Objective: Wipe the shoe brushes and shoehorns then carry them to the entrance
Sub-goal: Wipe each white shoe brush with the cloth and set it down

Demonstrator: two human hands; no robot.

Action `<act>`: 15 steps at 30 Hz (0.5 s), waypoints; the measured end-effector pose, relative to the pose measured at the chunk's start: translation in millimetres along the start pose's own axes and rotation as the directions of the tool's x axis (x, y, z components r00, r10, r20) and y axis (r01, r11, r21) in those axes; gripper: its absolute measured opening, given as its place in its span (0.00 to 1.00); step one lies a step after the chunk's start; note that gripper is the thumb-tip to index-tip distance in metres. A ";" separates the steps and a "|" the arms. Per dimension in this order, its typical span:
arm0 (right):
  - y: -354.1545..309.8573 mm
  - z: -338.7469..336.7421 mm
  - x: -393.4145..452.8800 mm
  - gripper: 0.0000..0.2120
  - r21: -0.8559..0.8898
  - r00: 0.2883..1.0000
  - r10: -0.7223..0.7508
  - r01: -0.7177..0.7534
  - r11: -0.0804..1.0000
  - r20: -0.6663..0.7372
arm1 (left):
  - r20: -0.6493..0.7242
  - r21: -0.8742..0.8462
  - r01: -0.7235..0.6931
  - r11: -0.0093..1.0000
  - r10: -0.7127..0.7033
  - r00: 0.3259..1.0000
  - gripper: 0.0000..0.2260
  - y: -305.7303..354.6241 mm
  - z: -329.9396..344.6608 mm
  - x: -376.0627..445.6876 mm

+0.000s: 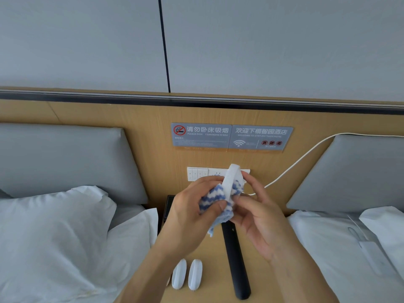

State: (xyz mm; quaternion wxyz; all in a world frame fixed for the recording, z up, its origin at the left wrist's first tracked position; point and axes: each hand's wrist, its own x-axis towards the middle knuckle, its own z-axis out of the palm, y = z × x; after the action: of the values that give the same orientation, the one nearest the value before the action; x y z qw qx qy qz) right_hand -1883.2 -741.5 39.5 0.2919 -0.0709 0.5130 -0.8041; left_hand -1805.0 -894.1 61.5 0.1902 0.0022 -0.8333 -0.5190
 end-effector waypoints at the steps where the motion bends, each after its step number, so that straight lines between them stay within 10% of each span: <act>1: 0.0 0.4 -0.3 0.24 -0.022 1.000 -0.012 0.012 1.000 -0.007 | -0.002 -0.006 0.007 1.000 -0.007 1.000 0.14 -0.5 -0.7 -0.5; 15: -6.8 6.1 -2.2 0.32 -0.210 0.987 -0.161 0.151 0.966 -0.028 | -0.013 -0.132 0.091 0.987 -0.093 0.996 0.08 3.8 -10.6 7.0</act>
State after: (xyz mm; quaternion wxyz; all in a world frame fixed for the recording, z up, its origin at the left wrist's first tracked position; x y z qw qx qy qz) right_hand -1881.6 -743.0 48.7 0.2072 -0.1231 0.5931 -0.7682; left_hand -1807.4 -902.9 71.2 0.1740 0.0332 -0.7945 -0.5808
